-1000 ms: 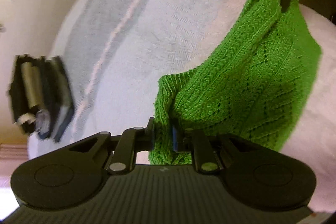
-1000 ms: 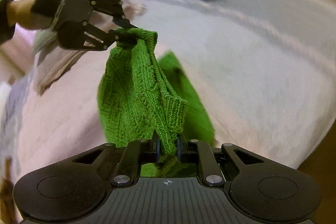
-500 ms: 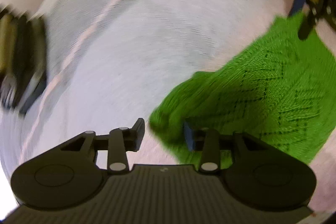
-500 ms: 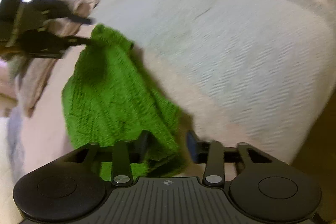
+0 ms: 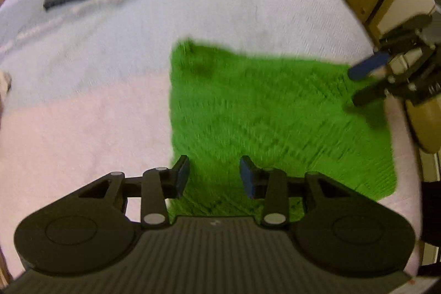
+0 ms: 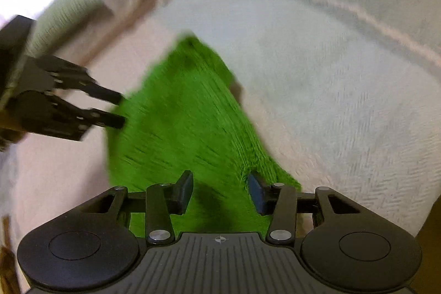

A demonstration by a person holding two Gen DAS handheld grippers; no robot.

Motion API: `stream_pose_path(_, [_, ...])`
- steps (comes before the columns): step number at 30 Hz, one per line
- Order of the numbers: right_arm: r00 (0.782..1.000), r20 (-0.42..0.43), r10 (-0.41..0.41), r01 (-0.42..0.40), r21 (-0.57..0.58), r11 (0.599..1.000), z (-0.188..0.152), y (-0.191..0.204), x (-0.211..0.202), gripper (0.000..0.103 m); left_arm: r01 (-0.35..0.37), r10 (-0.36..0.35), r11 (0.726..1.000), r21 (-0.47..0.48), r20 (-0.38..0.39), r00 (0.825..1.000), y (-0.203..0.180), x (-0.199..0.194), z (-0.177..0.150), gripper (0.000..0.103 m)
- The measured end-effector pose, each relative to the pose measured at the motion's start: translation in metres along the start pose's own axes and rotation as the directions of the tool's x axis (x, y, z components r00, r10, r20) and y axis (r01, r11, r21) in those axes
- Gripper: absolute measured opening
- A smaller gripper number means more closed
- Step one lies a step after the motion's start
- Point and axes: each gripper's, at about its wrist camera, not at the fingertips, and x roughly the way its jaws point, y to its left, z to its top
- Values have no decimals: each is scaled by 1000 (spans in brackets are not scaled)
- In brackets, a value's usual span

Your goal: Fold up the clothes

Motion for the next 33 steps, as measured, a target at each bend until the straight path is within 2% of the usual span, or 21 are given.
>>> stream_pose_path(2, [999, -36, -2, 1, -8, 1000, 7, -4, 10, 42, -28, 27, 999, -21, -24, 999, 1, 16, -15, 37])
stream_pose_path(4, [999, -37, 5, -8, -74, 997, 19, 4, 2, 42, -20, 19, 995, -99, -12, 1000, 7, 19, -26, 37])
stream_pose_path(6, [999, -16, 32, -34, -172, 985, 38, 19, -8, 42, -21, 21, 985, -169, 0, 1000, 12, 9, -31, 37])
stream_pose_path(8, [998, -6, 67, -67, -265, 962, 62, 32, -6, 42, -51, 53, 973, -224, 6, 999, 12, -6, -34, 36])
stream_pose_path(10, [994, 0, 105, -100, -322, 941, 87, 40, 5, 42, -56, 75, 953, -298, 53, 996, 11, -24, -36, 34])
stream_pose_path(12, [991, -4, 134, -126, -372, 920, 112, 48, 28, 42, -32, 72, 929, -369, 95, 993, 9, -30, -35, 34])
stream_pose_path(14, [993, -31, 117, -118, -441, 890, 130, 57, 59, 37, -46, 82, 920, -389, 78, 994, 4, -20, -36, 34])
stream_pose_path(15, [993, -61, 97, -114, -447, 887, 137, 58, 84, 31, -55, 82, 917, -396, 52, 995, 1, -9, -38, 34])
stream_pose_path(17, [991, -120, 64, -109, -423, 900, 146, 52, 122, 30, -75, 101, 912, -404, 41, 994, -4, 7, -48, 34])
stream_pose_path(21, [986, -151, 66, -122, -406, 906, 153, 41, 152, 30, -78, 124, 875, -478, 66, 990, -1, 15, -56, 34])
stream_pose_path(24, [985, -159, 68, -127, -400, 908, 158, 40, 139, 30, -65, 113, 858, -509, 64, 992, 2, 10, -57, 34])
stream_pose_path(27, [990, -116, 75, -113, -366, 924, 154, 42, 102, 31, -53, 100, 850, -525, 61, 993, 5, -7, -54, 34])
stream_pose_path(29, [994, -72, 79, -99, -351, 931, 141, 42, 72, 31, -76, 132, 841, -536, 65, 989, 8, -22, -51, 34])
stream_pose_path(31, [995, -51, 87, -98, -312, 945, 117, 42, 44, 31, -36, 121, 831, -556, 117, 986, 8, -33, -48, 34])
stream_pose_path(33, [996, -47, 82, -92, -284, 954, 88, 48, 27, 31, 16, 90, 839, -545, 169, 982, 3, -34, -42, 34])
